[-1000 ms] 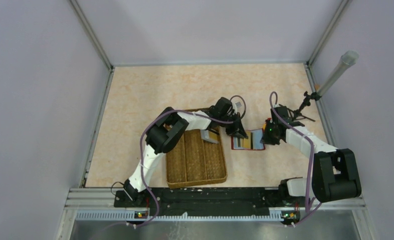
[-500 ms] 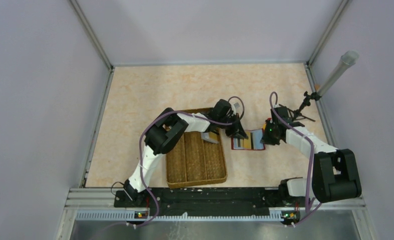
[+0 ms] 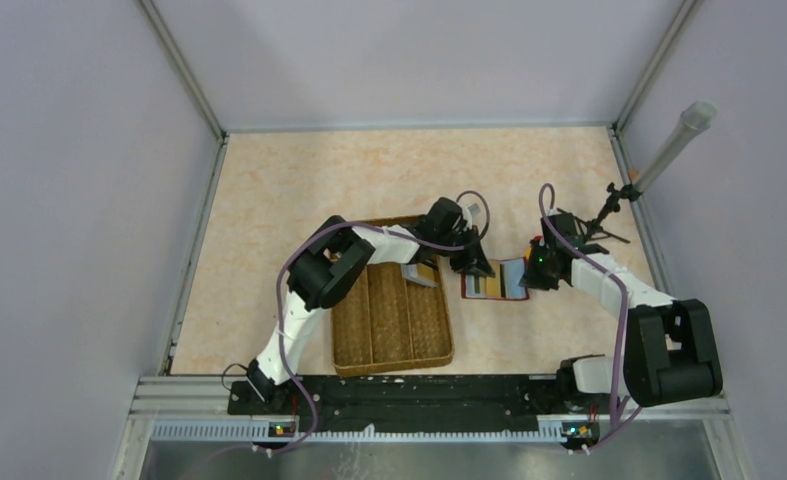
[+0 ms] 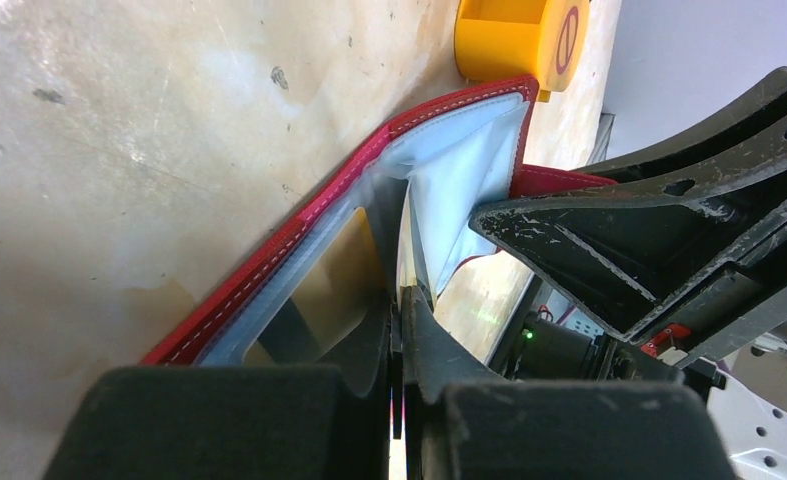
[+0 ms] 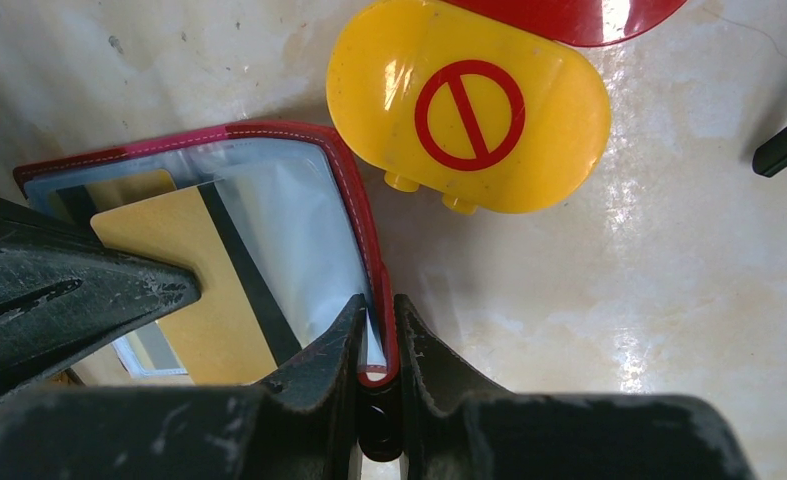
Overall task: Put the credit cards into the card holder
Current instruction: Insert the credit card into the card holder.
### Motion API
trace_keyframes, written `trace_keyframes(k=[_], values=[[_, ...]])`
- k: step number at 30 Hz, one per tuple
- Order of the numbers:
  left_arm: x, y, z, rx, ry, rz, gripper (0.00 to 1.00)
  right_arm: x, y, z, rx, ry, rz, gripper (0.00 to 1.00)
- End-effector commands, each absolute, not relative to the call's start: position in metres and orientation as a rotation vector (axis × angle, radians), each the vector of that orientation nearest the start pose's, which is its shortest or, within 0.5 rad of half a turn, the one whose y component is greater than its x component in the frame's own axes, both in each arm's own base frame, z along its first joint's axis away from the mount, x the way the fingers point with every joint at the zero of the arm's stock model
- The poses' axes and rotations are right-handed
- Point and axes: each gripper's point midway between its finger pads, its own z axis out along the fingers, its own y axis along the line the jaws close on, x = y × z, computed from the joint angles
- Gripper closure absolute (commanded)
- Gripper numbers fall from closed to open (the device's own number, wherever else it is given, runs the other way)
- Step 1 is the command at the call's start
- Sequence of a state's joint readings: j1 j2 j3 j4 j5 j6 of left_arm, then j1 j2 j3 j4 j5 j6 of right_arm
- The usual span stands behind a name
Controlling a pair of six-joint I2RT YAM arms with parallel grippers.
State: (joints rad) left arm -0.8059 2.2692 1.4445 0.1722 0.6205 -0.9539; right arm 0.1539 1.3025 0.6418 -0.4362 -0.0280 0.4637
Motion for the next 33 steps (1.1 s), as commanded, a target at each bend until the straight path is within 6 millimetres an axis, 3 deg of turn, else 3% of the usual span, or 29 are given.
trace_keyframes(k=[1, 33], values=[[0.3071, -0.4709, 0.0444, 0.248, 2.536, -1.388, 1.00, 0.2518, 0.0692, 0.0314, 0.394, 2.654, 0.286, 1.00], [0.3056, -0.4794, 0.0413, 0.550, 2.475, -1.389, 1.00, 0.2486, 0.0710, 0.0276, 0.385, 2.673, 0.299, 1.00]])
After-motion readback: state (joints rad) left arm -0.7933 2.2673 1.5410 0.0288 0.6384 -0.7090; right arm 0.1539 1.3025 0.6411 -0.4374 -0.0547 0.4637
